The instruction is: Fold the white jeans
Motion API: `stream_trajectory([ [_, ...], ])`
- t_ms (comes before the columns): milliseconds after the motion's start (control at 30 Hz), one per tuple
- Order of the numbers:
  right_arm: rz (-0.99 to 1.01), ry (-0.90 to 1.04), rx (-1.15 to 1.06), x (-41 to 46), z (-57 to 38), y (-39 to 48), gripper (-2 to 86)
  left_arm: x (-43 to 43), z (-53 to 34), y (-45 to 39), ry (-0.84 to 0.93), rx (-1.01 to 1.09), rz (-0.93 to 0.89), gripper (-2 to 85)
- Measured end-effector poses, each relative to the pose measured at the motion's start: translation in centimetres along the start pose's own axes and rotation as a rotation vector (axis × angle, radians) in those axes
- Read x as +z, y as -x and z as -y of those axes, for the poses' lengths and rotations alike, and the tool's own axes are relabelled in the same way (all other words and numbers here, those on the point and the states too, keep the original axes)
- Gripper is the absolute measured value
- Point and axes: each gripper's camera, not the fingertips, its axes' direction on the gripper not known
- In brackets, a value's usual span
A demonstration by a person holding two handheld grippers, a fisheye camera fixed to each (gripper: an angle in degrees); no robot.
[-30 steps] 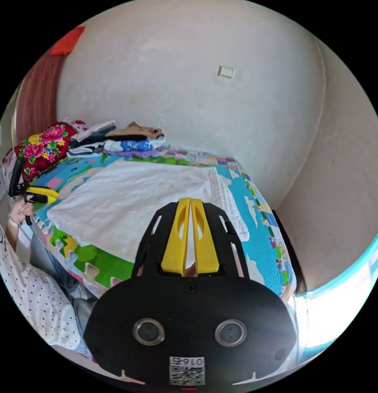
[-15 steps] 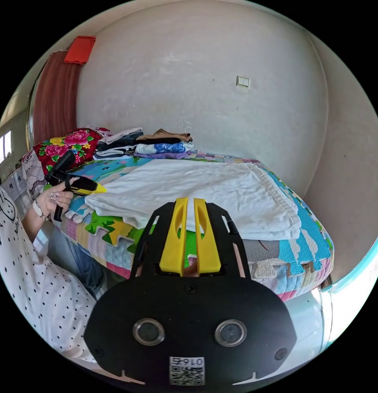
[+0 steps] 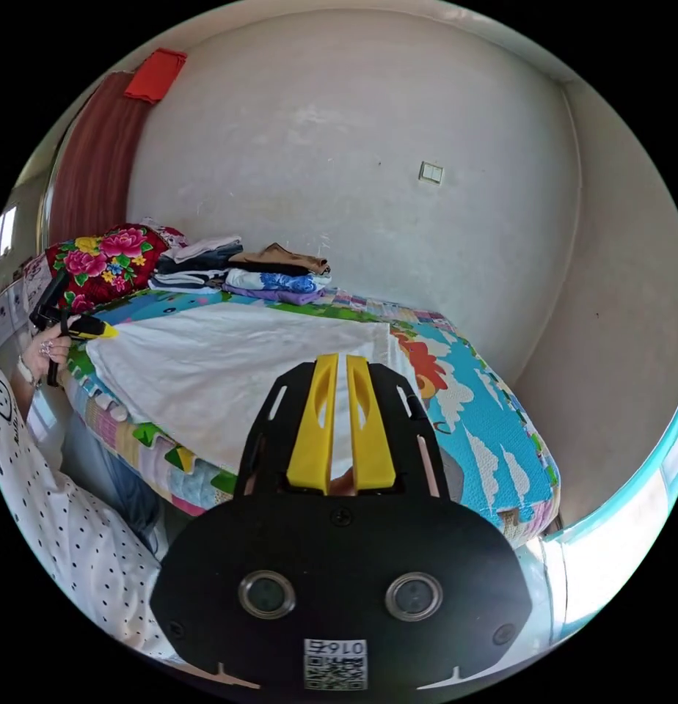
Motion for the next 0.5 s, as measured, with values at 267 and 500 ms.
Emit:
stream_trajectory([
  [267, 0.139, 0.109, -0.219, 7.8, 8.9, 5.9, 3.9, -2.6, -4.7, -7.2, -0.043, 0.119, 0.301, 8.2],
  [500, -0.102, 0.416, -0.357, 16.7, 16.1, 11.1, 5.6, 6.7, -2.9, -14.5, -0.043, 0.283, 0.042, 9.9],
])
